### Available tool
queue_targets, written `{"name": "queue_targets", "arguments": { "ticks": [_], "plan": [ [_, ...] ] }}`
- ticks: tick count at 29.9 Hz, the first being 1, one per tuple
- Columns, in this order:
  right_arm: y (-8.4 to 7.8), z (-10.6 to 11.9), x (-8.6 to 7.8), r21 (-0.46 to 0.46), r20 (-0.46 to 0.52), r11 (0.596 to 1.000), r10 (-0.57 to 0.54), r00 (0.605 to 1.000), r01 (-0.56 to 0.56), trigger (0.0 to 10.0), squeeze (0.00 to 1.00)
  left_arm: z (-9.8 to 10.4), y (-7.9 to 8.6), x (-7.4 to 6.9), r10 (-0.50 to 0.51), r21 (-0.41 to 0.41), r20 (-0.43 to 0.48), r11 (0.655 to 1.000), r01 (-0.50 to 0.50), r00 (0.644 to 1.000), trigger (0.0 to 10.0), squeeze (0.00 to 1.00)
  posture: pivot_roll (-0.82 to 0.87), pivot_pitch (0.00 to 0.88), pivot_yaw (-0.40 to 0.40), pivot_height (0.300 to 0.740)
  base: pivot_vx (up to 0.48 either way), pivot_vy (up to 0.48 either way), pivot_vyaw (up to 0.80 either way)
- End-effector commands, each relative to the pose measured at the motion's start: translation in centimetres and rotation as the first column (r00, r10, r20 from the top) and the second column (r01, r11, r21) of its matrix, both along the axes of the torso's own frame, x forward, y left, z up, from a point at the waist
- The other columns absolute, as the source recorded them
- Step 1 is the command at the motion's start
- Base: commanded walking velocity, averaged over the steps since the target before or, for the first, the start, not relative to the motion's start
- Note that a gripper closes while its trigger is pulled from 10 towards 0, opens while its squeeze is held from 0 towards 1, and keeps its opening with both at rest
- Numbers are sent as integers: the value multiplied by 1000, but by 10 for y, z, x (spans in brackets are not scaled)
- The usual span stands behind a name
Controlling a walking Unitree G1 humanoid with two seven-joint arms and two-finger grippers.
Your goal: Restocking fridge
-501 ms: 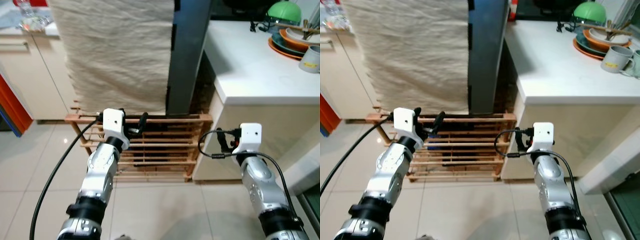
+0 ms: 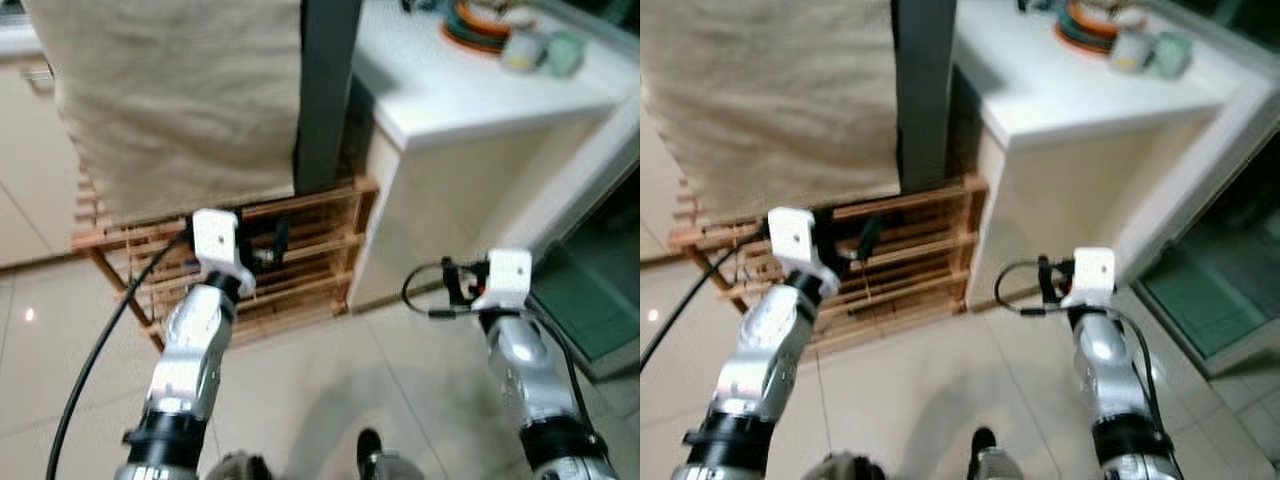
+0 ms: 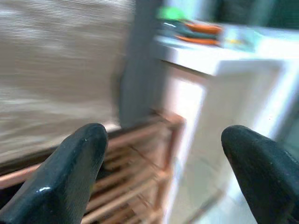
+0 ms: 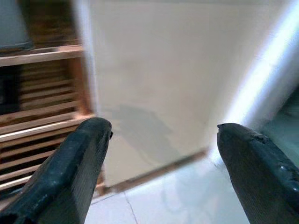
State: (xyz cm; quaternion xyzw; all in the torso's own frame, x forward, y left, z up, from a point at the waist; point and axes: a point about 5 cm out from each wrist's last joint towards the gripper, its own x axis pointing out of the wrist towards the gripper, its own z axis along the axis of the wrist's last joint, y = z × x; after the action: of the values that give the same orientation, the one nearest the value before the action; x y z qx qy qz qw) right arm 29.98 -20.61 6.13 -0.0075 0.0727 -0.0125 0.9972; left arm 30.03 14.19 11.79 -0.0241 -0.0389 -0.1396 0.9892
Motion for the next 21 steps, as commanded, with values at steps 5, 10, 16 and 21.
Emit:
{"name": "queue_targets", "arguments": {
  "ticks": [5,10,16,21],
  "plan": [
    [-1,0,-3,-14,15,1000,-8,1000,8,10000,0,6,-16,-3,-72,53,14,996,71,997,10000,0,-121,0,-32,740,-400,269,-592],
    [4,-4,-6,-33,7,999,21,1000,-21,10000,0,3,-13,8,-7,53,-13,999,8,1000,10000,0,-133,0,-35,740,0,0,0],
    [10,-2,-6,-12,29,999,51,998,-50,10000,0,5,-24,10,-32,70,-17,997,33,999,10000,0,-149,0,-3,740,201,182,0],
    [16,3,1,-9,49,998,57,997,-57,10000,0,0,-23,13,-25,70,-34,997,27,999,10000,0,-148,0,-14,740,296,378,0]
  ]
}}
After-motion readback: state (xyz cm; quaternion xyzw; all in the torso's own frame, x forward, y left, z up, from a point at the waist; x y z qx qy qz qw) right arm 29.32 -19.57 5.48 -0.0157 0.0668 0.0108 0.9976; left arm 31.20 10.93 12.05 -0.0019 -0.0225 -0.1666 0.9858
